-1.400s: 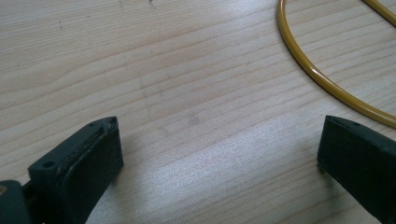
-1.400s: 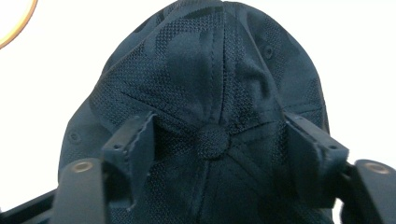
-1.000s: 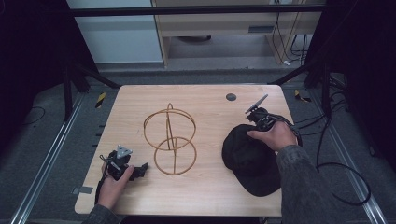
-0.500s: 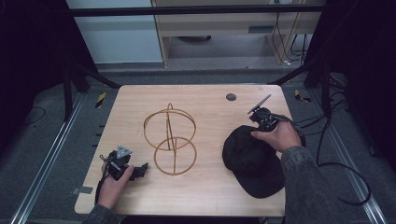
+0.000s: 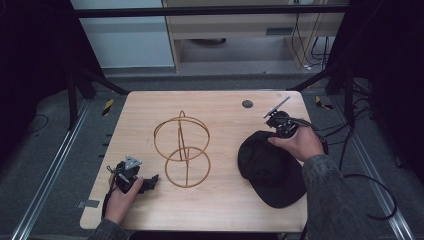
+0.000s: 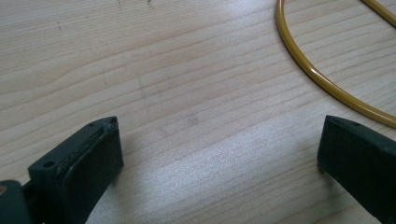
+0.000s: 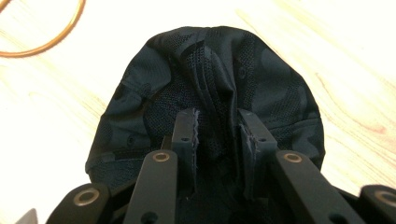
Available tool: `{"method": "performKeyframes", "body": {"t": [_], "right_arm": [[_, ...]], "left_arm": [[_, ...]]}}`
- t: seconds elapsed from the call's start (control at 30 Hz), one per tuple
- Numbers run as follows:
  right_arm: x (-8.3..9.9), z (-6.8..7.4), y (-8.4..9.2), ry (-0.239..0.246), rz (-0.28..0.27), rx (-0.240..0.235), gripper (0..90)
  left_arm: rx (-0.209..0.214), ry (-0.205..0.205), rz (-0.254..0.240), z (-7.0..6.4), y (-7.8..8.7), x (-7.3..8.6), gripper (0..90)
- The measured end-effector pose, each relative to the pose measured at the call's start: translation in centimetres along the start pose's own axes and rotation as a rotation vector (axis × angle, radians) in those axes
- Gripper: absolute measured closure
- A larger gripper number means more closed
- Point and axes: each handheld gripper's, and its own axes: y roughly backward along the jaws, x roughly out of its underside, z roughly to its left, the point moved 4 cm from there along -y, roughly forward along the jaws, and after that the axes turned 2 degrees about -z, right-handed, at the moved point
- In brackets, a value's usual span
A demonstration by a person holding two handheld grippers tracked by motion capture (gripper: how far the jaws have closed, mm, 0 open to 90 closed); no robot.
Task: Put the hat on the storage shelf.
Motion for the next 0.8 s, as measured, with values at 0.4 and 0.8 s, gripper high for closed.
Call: {"method": "performKeyframes", "body": {"t": [0.4, 0.8], "right_arm": [[-1.5, 1.3, 2.2, 0.064, -0.052, 0.006, 71.3], [-2.8, 2.4, 4.4, 0.095, -0.094, 0.006, 71.4]], "left_arm": [[0.000, 0.000, 0.000, 0.0, 0.0, 0.0, 0.0], [0.001, -0.001, 0.000, 0.0, 0.0, 0.0, 0.0]]}}
